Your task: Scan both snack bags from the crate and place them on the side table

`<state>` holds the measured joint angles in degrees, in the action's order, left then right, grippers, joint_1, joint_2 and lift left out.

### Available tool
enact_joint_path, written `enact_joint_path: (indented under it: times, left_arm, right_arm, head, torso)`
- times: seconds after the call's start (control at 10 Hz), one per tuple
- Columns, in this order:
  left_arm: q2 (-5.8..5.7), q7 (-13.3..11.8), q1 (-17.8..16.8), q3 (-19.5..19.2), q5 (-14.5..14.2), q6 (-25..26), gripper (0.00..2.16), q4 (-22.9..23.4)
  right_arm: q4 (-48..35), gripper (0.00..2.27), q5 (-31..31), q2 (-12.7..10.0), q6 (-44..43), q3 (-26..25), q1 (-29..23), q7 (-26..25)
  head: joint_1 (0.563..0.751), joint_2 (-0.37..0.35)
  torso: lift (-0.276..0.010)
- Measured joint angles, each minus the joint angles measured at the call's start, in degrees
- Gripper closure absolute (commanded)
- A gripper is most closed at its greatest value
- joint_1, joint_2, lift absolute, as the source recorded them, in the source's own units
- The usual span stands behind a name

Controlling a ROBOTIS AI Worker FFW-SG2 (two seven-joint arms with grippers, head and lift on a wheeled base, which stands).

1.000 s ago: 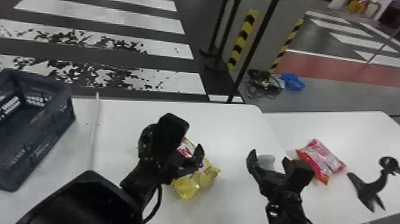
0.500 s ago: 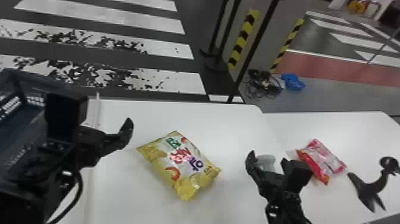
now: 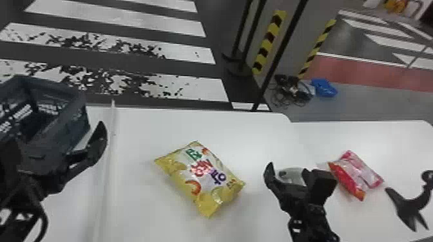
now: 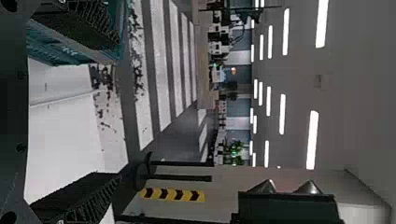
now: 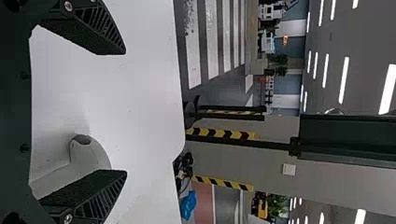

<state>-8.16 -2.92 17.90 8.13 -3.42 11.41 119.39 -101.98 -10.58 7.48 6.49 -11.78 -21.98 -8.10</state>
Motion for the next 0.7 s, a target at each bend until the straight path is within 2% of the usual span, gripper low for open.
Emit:
enact_joint_path:
  times: [0.1,0.2,0.4,0.7]
  left_arm:
    - [0.03,-0.5,2.2,-0.7,0.2,-8.5,0.02,-1.8]
    - [0.14,-0.5,4.1,-1.1,0.3,-13.2,0.02,-2.8]
    - [0.57,-0.4,7.6,-1.8,0.3,-16.4,0.02,-3.3]
    - [0.91,-0.4,11.0,-3.5,-0.3,-18.1,0.02,-3.6]
  right_arm:
    - [-0.5,0.08,0.0,0.2,1.7,0.4,0.0,0.7]
    - [-1.2,0.08,-0.1,0.4,3.9,0.7,0.0,1.8]
    - [-4.1,0.09,-0.8,0.8,11.7,0.6,0.1,5.1]
    - [-11.8,0.08,-4.9,1.2,33.4,-1.2,-0.1,13.4]
  head:
    - [0.695,-0.289]
    - [0.695,-0.278]
    - [0.695,-0.256]
    - [0.695,-0.200]
  torso:
    - [-0.095]
    - [-0.095]
    - [-0.095]
    - [-0.095]
